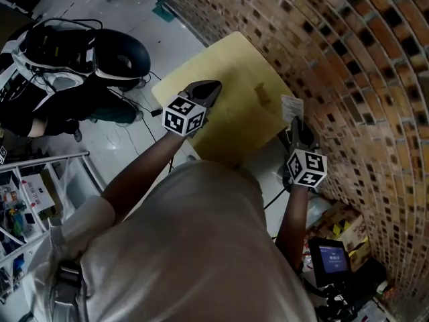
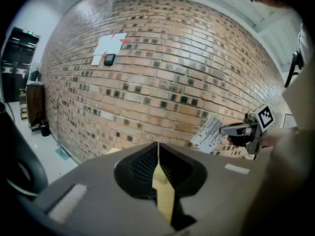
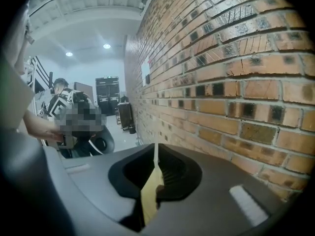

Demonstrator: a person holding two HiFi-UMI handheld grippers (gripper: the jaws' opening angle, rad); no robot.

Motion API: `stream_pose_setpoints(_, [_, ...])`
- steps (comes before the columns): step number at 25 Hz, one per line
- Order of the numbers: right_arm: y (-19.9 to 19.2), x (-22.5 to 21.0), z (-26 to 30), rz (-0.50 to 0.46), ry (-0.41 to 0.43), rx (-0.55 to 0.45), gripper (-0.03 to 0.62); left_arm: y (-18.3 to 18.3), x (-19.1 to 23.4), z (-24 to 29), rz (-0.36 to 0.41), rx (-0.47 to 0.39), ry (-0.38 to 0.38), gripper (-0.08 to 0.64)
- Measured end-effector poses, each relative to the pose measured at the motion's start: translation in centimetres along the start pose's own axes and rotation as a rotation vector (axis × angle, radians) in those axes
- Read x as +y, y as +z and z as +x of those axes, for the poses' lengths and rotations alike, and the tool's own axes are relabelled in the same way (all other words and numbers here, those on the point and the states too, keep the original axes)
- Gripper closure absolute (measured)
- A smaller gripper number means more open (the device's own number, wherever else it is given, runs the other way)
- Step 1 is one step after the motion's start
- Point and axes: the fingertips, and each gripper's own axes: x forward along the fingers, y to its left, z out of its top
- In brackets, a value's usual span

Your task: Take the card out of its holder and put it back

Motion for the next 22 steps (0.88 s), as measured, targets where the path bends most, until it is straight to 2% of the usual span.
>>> stream_pose_setpoints(22, [-2.6, 1.8, -0.1, 0.039, -0.018, 0.028, 0.578, -1.9, 1.4, -1.8, -0.007, 0.026, 0.007, 0.546])
